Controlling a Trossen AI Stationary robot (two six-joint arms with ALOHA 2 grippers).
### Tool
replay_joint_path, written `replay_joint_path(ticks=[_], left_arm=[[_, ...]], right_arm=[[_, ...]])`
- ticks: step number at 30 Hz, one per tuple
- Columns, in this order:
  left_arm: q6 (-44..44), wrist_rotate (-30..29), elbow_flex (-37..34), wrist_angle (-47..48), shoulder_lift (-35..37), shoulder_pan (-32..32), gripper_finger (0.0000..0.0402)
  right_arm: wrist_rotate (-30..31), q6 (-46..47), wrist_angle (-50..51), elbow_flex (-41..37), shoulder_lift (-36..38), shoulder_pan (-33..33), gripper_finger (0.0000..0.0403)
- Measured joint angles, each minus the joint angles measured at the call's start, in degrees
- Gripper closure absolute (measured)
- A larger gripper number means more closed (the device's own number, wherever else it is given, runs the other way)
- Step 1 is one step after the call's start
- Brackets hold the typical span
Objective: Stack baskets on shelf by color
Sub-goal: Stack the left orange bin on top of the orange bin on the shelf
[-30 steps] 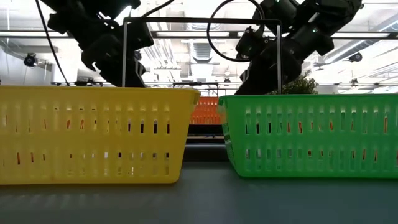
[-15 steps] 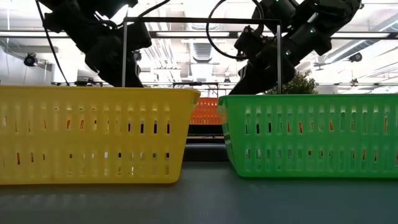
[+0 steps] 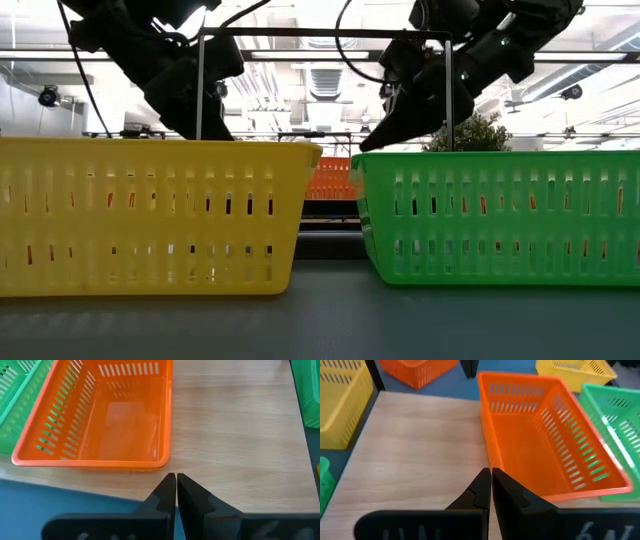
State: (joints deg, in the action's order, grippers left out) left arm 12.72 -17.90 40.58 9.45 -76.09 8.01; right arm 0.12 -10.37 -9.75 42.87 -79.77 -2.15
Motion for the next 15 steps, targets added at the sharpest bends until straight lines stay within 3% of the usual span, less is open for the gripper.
replay_joint_path(ticks=[15], left_arm=[[0.4, 0.0, -0.1, 0.0, 0.0, 0.3, 0.0402]], right_arm=[[-0.1, -0.4, 0.8, 0.0, 1.8, 0.1, 0.0394]])
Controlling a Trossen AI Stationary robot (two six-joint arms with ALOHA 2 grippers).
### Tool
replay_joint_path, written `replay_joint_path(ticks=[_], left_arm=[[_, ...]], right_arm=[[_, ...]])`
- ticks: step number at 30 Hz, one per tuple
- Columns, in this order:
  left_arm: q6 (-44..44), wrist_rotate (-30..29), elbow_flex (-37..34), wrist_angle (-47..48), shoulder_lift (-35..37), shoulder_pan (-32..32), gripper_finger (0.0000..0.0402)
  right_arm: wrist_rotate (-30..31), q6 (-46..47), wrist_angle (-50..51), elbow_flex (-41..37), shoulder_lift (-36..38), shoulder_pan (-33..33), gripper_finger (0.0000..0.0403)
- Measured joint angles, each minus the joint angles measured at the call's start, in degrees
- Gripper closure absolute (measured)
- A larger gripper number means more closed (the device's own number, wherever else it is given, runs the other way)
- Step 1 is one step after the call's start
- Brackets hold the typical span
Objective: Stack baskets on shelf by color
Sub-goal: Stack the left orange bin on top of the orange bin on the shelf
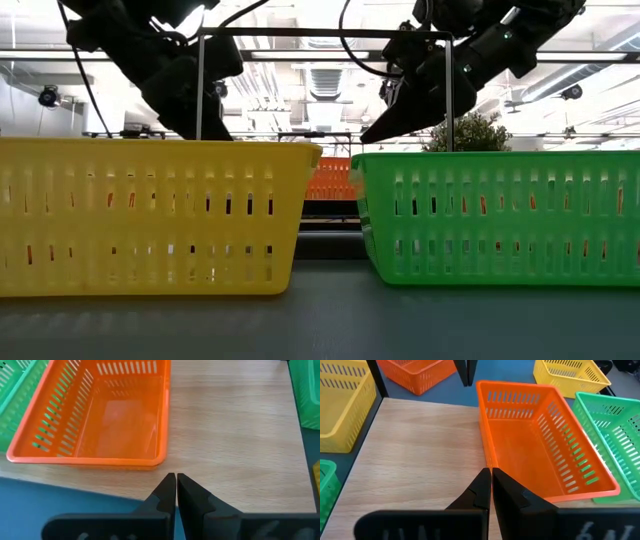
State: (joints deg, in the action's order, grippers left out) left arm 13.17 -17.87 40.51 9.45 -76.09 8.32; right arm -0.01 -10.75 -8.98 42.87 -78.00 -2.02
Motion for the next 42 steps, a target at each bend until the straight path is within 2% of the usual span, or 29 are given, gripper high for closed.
replay_joint_path(ticks=[19, 23, 29, 32, 37, 42], left_arm=[[0.9, 0.7, 0.2, 0.6, 0.0, 0.1, 0.0402], [5.7, 6.6, 3.3, 7.4, 2.7, 0.6, 0.0402], [8.9, 7.3, 7.0, 20.4, 8.0, 2.5, 0.0402], [13.7, 7.5, 7.2, 26.2, 10.5, 2.6, 0.0402], [15.0, 13.6, 7.0, 35.5, 13.0, 4.3, 0.0402], [15.1, 18.5, 7.0, 36.6, 13.2, 6.4, 0.0402]], right_arm=[[0.0, 0.7, 1.4, 0.0, 0.4, 0.2, 0.0394], [0.0, 1.8, 3.5, -0.1, 3.9, 1.4, 0.0394], [0.1, 3.5, 8.7, -0.1, 10.8, 3.2, 0.0394], [0.3, 5.5, 11.3, -0.1, 13.7, 4.5, 0.0394], [0.2, 6.3, 13.6, -0.1, 16.3, 8.4, 0.0394], [3.1, 7.2, 13.9, -0.1, 18.2, 13.0, 0.0394]])
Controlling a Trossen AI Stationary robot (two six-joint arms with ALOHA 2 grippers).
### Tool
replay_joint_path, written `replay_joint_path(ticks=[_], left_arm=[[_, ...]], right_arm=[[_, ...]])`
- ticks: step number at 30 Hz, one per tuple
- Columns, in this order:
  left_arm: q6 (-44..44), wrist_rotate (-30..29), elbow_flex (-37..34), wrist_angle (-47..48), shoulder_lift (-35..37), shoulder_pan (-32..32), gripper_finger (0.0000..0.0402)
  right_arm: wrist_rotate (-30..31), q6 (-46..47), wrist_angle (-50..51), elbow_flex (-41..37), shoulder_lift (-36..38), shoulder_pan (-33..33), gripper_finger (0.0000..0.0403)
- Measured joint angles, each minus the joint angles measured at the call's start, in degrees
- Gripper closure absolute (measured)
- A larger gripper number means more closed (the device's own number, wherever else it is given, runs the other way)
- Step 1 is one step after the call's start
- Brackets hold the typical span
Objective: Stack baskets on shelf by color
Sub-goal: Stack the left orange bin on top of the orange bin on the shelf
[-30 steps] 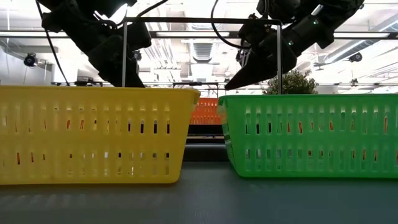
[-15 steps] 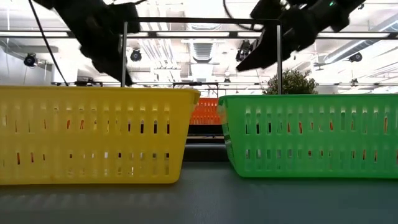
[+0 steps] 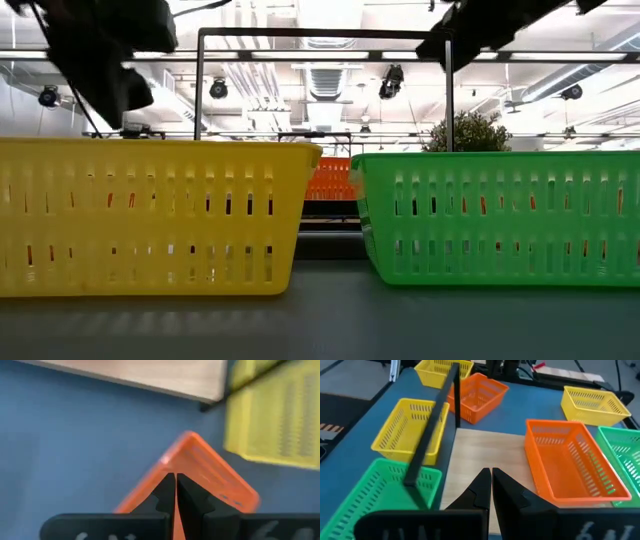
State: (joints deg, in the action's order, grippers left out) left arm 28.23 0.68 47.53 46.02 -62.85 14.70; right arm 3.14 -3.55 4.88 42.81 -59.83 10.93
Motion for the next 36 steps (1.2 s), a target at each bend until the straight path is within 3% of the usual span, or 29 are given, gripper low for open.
replay_joint_path(ticks=[7, 15, 20, 30, 36], left_arm=[[0.2, 7.2, 2.1, -0.1, -3.0, 9.0, 0.0402], [2.8, 7.3, 7.8, -0.1, -11.8, 19.8, 0.0401], [2.4, 6.8, 7.1, 0.2, -15.0, 20.2, 0.0376], [-0.6, 2.9, 6.6, 5.0, -19.5, 20.2, 0.0273], [-3.1, 2.4, 6.6, 5.0, -20.1, 20.2, 0.0258]], right_arm=[[6.0, 2.2, 2.3, 0.0, 1.3, 5.8, 0.0394], [8.6, 2.1, 1.7, 0.0, 0.5, 8.1, 0.0394], [10.4, 2.0, 1.7, 0.0, 0.4, 8.1, 0.0394], [10.1, 2.1, 1.9, 0.0, 0.5, 8.1, 0.0394], [10.0, 2.1, 2.1, 0.0, 0.5, 8.1, 0.0394]])
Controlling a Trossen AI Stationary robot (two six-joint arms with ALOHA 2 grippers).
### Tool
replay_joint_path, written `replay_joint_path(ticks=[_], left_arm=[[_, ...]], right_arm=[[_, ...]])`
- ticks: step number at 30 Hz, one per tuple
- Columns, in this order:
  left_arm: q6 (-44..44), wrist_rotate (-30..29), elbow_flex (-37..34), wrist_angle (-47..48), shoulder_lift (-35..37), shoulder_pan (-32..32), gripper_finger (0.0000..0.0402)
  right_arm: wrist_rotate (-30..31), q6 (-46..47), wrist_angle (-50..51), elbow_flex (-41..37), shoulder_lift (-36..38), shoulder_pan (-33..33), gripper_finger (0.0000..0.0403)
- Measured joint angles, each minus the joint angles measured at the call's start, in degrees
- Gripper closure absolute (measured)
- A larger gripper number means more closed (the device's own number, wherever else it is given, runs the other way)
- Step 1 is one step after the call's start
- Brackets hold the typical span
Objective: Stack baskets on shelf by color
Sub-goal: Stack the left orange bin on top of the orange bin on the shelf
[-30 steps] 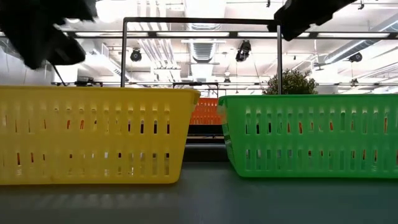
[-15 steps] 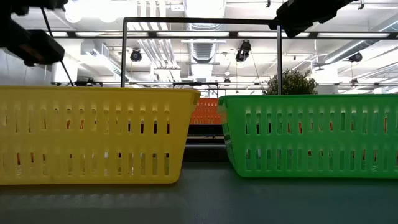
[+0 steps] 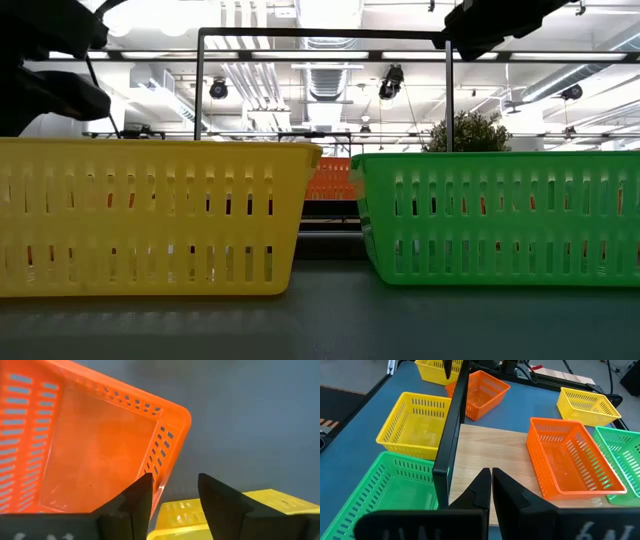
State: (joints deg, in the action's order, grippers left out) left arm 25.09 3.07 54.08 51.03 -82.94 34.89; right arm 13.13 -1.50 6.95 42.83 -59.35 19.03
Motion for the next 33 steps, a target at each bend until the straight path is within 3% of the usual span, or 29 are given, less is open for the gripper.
replay_joint_path(ticks=[7, 11, 15, 19, 22, 33], left_arm=[[-2.1, -5.3, -1.5, 0.6, -0.7, 0.0, 0.0258], [-3.4, -5.5, -2.8, 0.4, -1.6, 0.0, 0.0265], [-4.6, -5.5, -3.1, 0.5, -2.2, 0.0, 0.0307], [-6.2, -5.5, -3.1, 0.5, -2.4, 0.0, 0.0382], [-6.0, -6.3, -3.0, 1.0, -2.1, 0.0, 0.0394], [-6.0, -16.6, 11.6, 21.5, -1.7, -2.4, 0.0401]], right_arm=[[0.0, -0.7, 0.1, 0.0, 0.0, 0.0, 0.0394], [0.0, -0.7, 0.5, 0.0, 0.0, 0.0, 0.0394], [0.0, -0.7, 0.8, 0.0, 0.0, 0.0, 0.0394], [0.0, -0.6, 1.5, 0.0, 0.0, 0.0, 0.0394], [0.0, -0.5, 1.8, 0.0, 0.0, 0.0, 0.0394], [0.1, -0.6, 1.8, 0.0, 0.0, 0.0, 0.0394]])
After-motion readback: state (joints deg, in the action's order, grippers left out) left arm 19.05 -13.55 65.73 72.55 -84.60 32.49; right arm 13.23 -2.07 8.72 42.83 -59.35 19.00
